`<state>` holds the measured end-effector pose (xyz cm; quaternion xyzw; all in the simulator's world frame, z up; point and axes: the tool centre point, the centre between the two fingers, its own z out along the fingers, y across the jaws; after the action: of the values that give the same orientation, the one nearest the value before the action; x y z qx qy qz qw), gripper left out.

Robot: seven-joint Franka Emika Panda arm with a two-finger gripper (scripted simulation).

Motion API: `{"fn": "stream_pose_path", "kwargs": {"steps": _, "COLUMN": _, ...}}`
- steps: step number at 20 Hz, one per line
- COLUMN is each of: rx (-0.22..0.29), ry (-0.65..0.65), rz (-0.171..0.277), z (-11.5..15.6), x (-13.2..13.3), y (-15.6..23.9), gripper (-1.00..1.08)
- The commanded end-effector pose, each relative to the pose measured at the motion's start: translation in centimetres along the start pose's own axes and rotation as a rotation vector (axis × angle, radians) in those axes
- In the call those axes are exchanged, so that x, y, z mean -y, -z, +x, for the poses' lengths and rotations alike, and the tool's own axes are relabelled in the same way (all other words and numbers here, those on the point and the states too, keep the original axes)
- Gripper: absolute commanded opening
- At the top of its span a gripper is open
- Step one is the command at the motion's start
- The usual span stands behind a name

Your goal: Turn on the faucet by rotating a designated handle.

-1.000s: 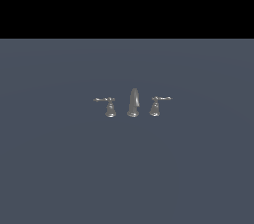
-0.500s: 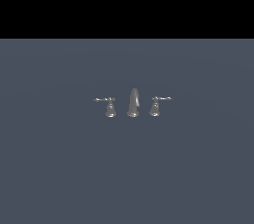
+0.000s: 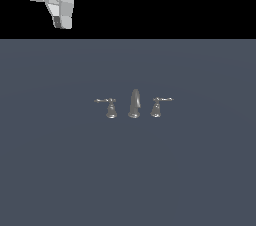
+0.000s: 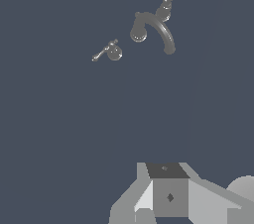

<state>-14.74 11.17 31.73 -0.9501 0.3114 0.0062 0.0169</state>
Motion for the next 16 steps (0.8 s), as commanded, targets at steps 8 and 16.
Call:
{"fn": "stream_pose_path", "kwargs": {"steps": 8, "rx": -0.004, "ry": -0.187, "rz": 0.002, "z": 2.5, "x": 3.7, "y": -5.1, "gripper": -1.0}}
{"fn": "stream_pose_path", "kwargs": {"steps": 16, "rx": -0.008, "ry": -0.329, "rz": 0.001, "z": 5.0, "x": 6.2, "y": -8.9, "gripper": -1.0}}
